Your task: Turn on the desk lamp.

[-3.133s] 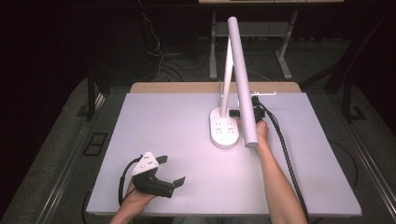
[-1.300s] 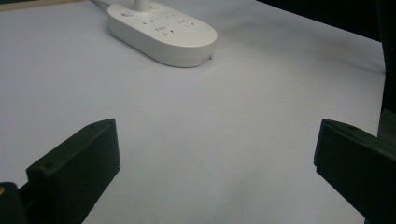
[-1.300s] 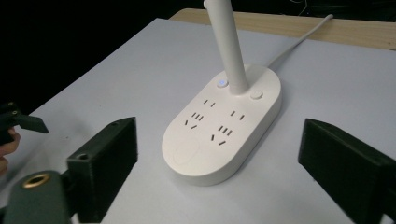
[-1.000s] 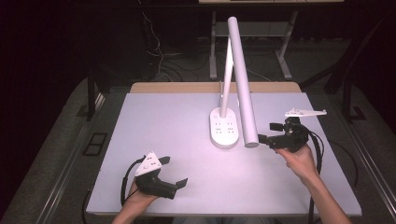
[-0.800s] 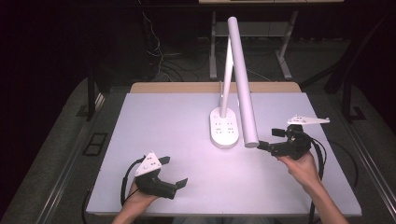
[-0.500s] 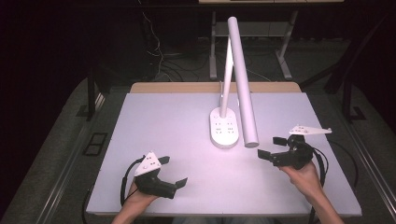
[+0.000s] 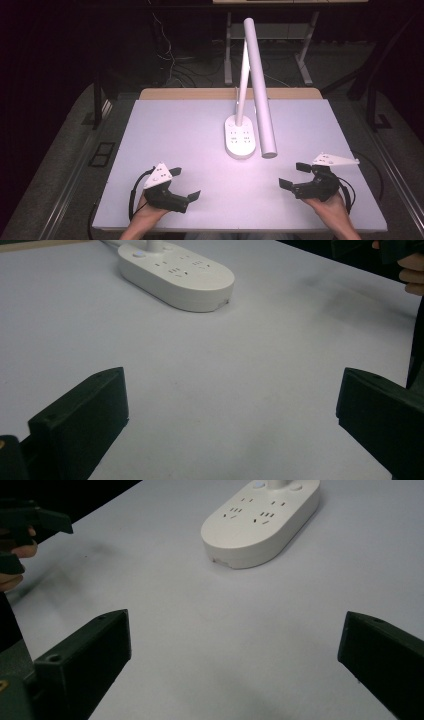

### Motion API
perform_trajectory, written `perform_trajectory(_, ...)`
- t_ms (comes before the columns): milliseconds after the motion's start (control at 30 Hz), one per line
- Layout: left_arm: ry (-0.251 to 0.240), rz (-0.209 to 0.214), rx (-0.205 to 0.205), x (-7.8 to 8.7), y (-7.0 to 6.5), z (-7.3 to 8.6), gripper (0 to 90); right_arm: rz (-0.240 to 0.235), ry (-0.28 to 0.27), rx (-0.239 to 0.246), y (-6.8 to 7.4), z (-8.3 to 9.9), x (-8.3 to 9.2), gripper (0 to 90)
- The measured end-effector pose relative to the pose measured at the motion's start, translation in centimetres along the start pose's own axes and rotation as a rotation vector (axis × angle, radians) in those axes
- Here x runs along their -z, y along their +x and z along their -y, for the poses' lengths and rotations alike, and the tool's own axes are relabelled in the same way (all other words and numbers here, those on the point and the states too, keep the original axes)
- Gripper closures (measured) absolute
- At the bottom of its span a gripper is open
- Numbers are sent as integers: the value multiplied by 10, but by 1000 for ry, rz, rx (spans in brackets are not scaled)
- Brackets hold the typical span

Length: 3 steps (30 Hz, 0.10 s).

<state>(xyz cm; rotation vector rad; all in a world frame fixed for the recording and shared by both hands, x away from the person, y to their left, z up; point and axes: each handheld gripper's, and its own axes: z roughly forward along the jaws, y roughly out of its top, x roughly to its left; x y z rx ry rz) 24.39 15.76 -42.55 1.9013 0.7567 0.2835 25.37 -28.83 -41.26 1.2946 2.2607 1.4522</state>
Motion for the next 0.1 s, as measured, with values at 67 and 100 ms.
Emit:
perform_trajectory(67, 1, -1, 1, 0, 0, 0, 0, 5, 8, -10, 2, 4, 3, 0)
perform_trajectory(100, -1, -2, 2, 0, 0, 0, 0, 4, 6, -16, 2, 6, 4, 0)
